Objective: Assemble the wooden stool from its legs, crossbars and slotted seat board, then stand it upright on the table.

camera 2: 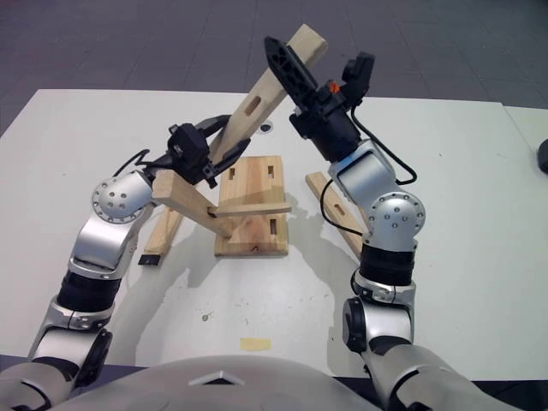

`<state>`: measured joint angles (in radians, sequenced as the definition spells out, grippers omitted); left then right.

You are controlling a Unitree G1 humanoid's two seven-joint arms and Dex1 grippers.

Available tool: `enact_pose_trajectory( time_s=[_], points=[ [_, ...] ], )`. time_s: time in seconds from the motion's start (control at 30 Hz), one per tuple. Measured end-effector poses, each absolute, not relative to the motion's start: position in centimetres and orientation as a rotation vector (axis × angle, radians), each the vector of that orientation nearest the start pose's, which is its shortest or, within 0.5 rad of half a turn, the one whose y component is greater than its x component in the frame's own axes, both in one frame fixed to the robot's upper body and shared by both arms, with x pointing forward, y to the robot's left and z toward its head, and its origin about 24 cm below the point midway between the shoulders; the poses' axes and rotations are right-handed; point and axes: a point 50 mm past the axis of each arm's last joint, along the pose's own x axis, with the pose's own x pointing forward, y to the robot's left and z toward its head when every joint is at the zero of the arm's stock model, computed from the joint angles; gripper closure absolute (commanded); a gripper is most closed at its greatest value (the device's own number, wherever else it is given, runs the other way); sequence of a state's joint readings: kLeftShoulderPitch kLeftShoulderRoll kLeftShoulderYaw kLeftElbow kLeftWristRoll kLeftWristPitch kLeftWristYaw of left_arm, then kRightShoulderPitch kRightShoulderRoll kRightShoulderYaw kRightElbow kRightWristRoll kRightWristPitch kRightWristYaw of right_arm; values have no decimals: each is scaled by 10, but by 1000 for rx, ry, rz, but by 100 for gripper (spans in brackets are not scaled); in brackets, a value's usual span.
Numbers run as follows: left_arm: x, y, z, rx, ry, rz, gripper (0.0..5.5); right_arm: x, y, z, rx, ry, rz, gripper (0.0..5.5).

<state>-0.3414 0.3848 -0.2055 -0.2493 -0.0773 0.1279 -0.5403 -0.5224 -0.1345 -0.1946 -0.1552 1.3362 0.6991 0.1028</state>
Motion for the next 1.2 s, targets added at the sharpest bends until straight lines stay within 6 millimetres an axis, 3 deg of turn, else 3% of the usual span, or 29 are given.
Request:
enact_pose_trajectory(
  time_s=[0.47,0.73,0.77,1.03,1.2],
  points=[
    [274,108,158,474,-340,-766,336,303,-114,198,857,-72,773,449],
    [272,107,157,536,-353,-759,337,297,-112,193,873,-99,751,449],
    [272,107,157,537,-354,-759,301,297,-112,193,880,-104,745,449],
    [275,117,162,519,-352,-745,167,298,-119,194,964,-177,655,449],
    [289,155,203,404,-395,-609,88,298,-129,195,947,-230,586,449]
  ],
)
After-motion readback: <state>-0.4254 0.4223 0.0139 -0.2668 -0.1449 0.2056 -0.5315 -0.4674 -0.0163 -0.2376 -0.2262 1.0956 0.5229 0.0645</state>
